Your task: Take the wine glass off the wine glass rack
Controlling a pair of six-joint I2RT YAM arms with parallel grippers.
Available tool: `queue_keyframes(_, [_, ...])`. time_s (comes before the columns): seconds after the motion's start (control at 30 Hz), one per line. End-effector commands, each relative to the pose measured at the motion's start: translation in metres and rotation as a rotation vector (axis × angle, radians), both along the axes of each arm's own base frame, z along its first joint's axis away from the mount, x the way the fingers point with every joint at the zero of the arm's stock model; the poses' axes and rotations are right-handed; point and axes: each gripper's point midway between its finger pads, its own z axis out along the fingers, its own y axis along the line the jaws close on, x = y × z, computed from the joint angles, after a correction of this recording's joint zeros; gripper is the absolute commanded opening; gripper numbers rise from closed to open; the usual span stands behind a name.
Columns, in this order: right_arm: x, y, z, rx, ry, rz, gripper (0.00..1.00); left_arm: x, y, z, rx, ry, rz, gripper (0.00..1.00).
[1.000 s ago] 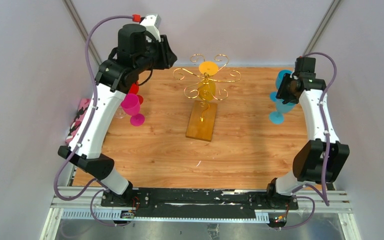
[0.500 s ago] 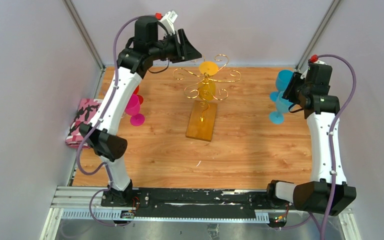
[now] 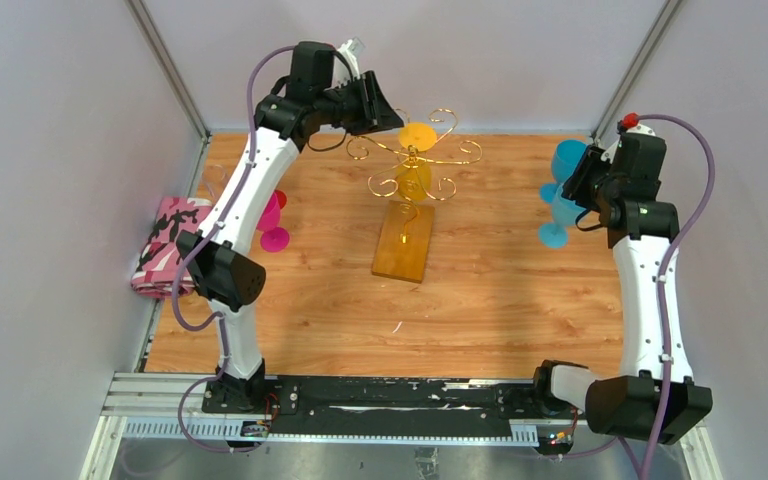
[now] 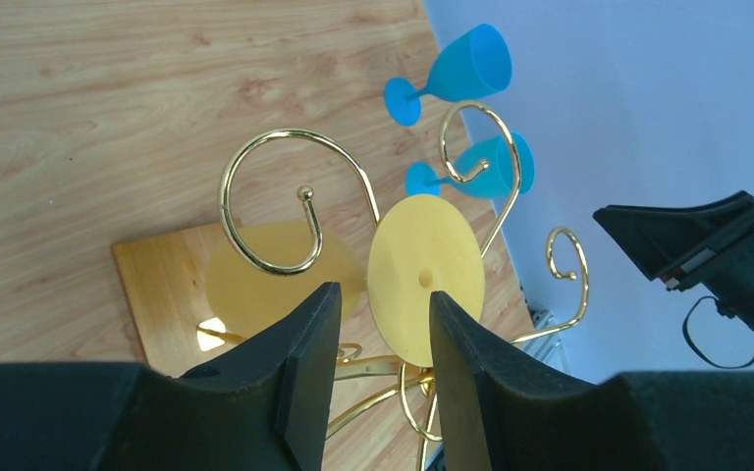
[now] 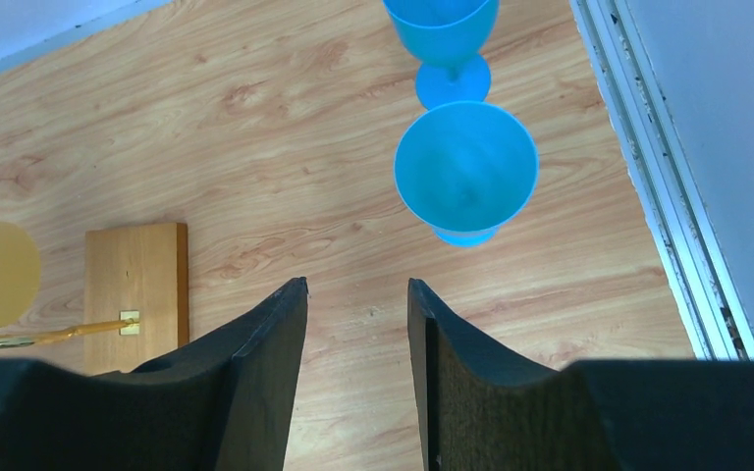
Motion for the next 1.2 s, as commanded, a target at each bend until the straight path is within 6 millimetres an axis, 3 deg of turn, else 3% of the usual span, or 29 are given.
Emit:
queue_keyframes(0.0, [-0.001, 0.000, 0.007, 0.012, -0.041, -0.006, 0.47, -0.009, -0.002, 0.010, 0.039, -0.038, 0.011, 0.43])
queue_keyframes(0.5, [-0.002, 0.003, 0.016, 0.020, -0.088, 0.000, 0.47, -0.016, -0.009, -0.013, 0.086, -0.002, -0.006, 0.38])
queue_keyframes(0.77, [-0.002, 0.005, 0.020, 0.027, -0.108, 0.010, 0.47, -0.015, -0.011, -0.036, 0.114, 0.041, -0.013, 0.38])
queue_keyframes(1.0, [-0.002, 0.007, 0.021, 0.035, -0.124, 0.017, 0.47, -0.016, -0.007, -0.025, 0.114, 0.012, 0.005, 0.38])
queue_keyframes(1.17, [-0.002, 0.006, 0.021, 0.034, -0.131, 0.009, 0.46, -0.016, -0.007, -0.024, 0.114, 0.012, 0.011, 0.24])
